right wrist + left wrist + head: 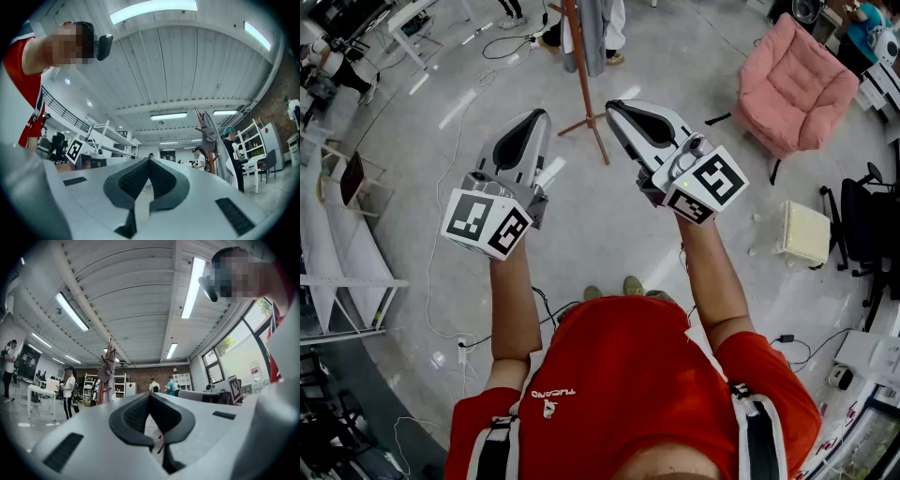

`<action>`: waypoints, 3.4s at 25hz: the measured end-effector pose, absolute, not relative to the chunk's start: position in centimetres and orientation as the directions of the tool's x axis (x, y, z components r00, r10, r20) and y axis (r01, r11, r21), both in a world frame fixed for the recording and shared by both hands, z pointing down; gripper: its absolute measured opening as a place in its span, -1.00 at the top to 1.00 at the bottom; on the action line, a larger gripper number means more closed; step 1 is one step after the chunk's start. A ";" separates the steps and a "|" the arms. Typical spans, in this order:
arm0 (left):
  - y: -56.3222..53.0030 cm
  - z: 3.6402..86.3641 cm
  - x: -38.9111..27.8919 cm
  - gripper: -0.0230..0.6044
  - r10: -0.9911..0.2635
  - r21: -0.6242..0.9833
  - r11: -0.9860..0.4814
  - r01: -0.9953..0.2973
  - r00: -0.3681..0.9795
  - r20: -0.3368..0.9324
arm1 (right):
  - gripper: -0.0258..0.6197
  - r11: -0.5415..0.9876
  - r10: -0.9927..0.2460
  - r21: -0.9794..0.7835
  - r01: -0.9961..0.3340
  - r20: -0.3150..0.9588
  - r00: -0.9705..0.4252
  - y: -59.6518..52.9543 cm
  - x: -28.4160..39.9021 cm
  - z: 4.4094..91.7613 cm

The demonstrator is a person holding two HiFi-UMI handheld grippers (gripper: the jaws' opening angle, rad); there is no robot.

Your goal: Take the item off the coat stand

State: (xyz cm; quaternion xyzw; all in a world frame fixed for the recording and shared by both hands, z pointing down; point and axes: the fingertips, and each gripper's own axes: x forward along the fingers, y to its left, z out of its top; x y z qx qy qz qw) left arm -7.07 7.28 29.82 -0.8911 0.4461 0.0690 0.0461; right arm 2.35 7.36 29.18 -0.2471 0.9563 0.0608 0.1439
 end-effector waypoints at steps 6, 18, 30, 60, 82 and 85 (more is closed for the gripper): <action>6.9 29.9 -6.8 0.90 -0.793 -0.022 -0.592 -0.806 0.587 -0.163 | 0.84 0.876 -0.455 0.008 -0.482 -0.313 -0.834 6.7 3.0 29.1; 4.3 29.7 -2.1 0.90 -0.813 -0.049 -0.560 -0.827 0.560 -0.156 | 0.84 0.892 -0.430 -0.015 -0.452 -0.336 -0.838 3.8 9.2 28.9; -1.3 29.4 -3.0 0.90 -0.828 -0.048 -0.537 -0.842 0.538 -0.160 | 0.84 0.900 -0.417 -0.015 -0.436 -0.326 -0.849 -2.9 8.6 27.7; -34.6 22.9 -17.5 0.90 -0.678 -0.093 -0.703 -0.705 0.703 -0.213 | 0.06 0.761 -0.613 -0.075 -0.645 -0.409 -0.676 -41.0 -2.2 12.1; -36.2 23.7 -19.8 0.90 -0.791 -0.078 -0.564 -0.822 0.565 -0.234 | 0.70 0.819 -0.526 0.023 -0.573 -0.370 -0.766 -51.0 -6.1 4.3; -35.9 23.7 -19.8 0.90 -0.794 -0.086 -0.559 -0.825 0.562 -0.232 | 0.73 0.784 -0.542 0.076 -0.616 -0.400 -0.739 -50.5 -5.3 3.0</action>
